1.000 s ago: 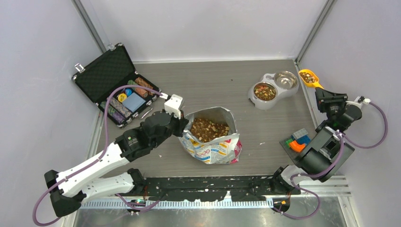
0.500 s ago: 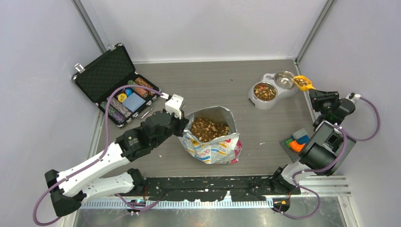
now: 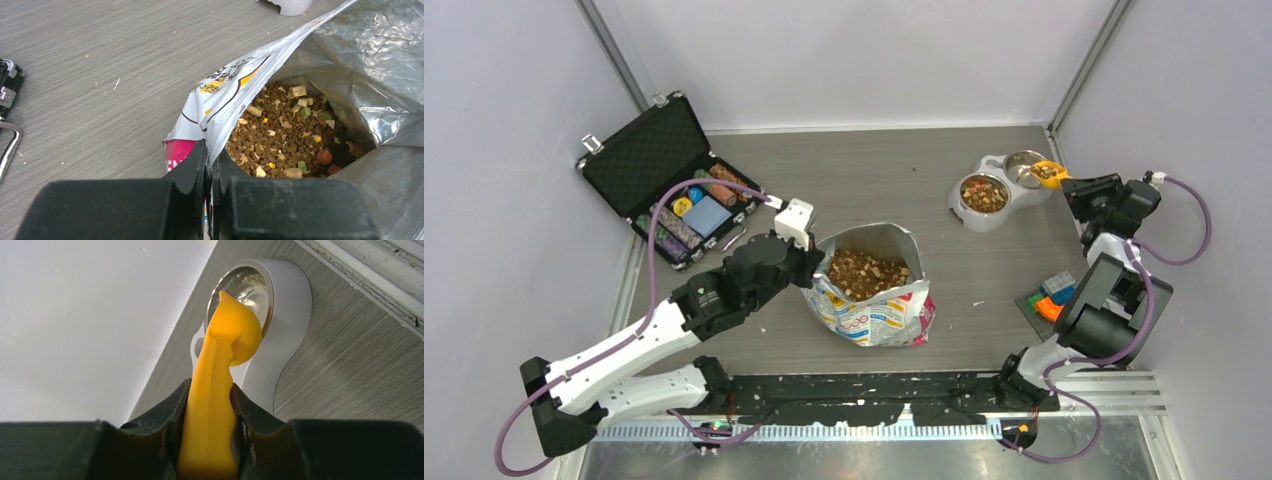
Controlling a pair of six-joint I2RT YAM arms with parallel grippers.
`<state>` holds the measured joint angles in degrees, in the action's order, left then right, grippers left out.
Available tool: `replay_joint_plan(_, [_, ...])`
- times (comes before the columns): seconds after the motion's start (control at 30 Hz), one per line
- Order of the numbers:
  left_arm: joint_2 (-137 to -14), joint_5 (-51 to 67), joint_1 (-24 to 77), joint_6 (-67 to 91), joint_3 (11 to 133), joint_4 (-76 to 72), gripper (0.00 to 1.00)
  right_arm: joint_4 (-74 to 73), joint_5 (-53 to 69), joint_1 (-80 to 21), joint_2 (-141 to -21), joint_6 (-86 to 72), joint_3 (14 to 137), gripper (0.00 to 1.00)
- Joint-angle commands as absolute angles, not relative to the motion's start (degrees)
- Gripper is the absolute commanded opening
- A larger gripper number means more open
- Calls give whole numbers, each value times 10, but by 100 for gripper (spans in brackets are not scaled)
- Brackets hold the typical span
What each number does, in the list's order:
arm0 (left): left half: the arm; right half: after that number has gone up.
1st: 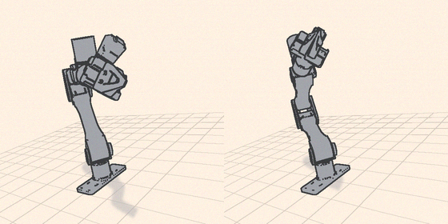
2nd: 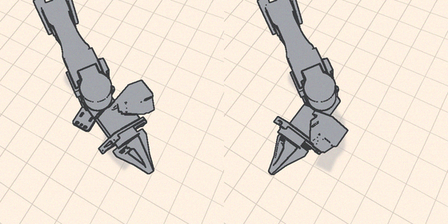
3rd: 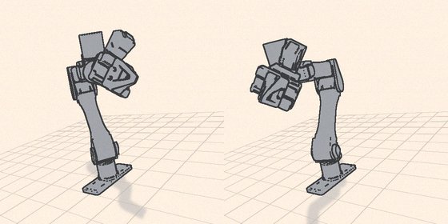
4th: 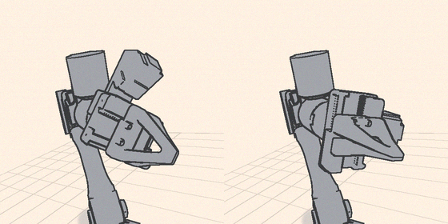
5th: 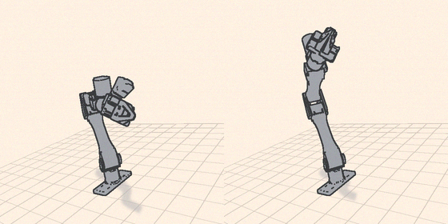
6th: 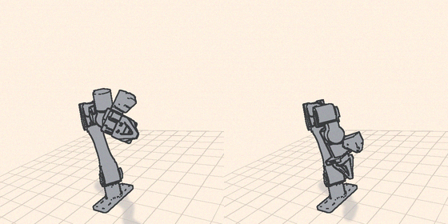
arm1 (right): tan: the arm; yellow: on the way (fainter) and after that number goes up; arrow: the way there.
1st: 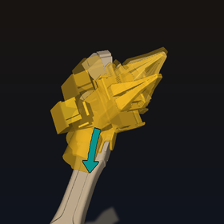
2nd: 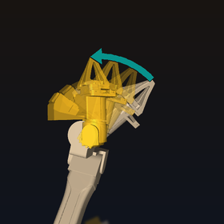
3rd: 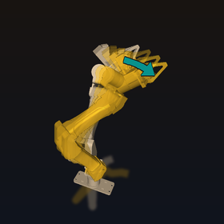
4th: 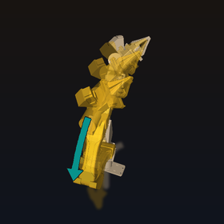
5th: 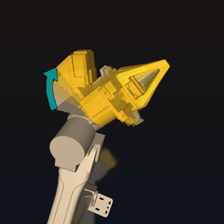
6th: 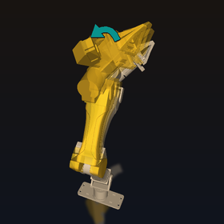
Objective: Serve the pet food
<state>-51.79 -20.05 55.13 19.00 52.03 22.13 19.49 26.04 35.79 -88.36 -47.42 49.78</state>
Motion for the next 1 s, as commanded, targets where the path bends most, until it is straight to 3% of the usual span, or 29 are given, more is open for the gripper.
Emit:
replay_joint_plan(0.0, [-511,-228,551,177,527,165,0,157,216,338,-886,-440,546,5])
replay_joint_plan(0.97, [-503,-226,551,177,520,165,0,-109,35,242,-896,-326,745,5])
